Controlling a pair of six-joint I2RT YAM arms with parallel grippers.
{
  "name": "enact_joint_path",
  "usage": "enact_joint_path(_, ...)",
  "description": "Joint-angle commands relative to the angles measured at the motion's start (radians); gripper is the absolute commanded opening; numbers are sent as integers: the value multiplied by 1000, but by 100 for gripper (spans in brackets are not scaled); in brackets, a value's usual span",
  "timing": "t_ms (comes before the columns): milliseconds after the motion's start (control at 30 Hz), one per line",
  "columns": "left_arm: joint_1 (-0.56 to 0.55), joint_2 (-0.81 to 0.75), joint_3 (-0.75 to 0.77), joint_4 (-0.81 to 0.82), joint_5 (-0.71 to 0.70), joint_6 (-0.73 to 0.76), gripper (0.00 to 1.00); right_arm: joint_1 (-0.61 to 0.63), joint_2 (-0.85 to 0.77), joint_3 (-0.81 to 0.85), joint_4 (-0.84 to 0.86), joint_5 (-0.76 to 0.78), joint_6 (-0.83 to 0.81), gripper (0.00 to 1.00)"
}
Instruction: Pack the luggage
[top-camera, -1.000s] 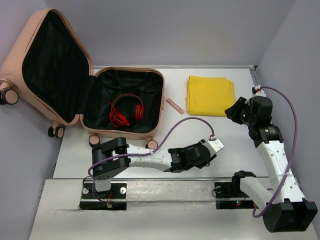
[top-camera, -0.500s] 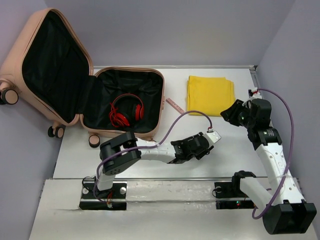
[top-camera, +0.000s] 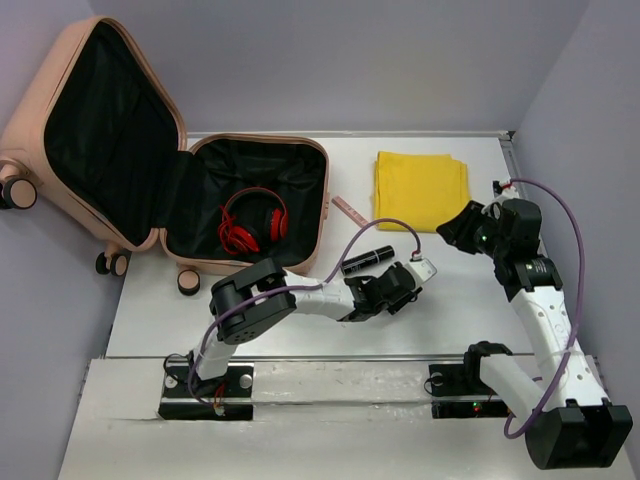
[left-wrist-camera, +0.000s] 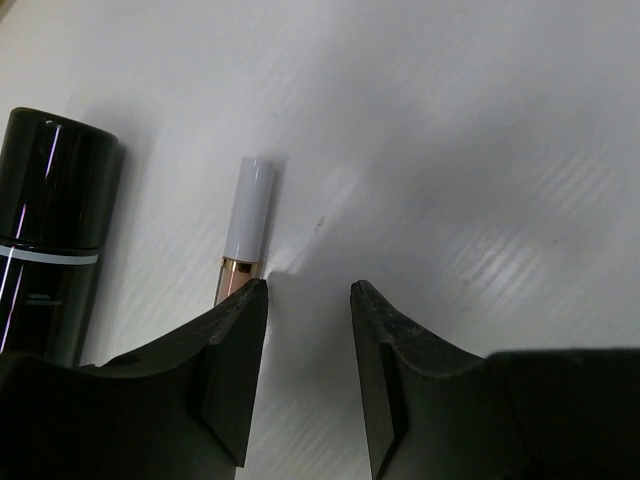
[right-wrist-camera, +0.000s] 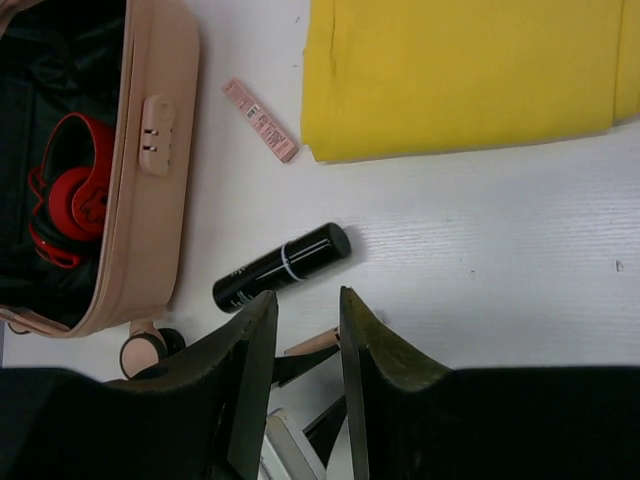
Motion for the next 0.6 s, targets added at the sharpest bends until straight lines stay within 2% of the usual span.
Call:
enact_joint_path(0, 12, -44, 0, 90, -33, -1, 51, -8, -9, -24, 65, -51, -7, 37)
enact_joint_path(200, 12, -120, -53, 145, -7, 16, 58, -8, 5, -37, 86, -77, -10, 38)
enact_joint_path(300, 34, -117, -47, 136, -38, 25, 66, -8, 14, -42, 95, -89, -7, 38)
enact_joint_path(567, 182, -88, -21, 108, -81, 36, 67, -8, 24, -70, 124, -116, -6, 38)
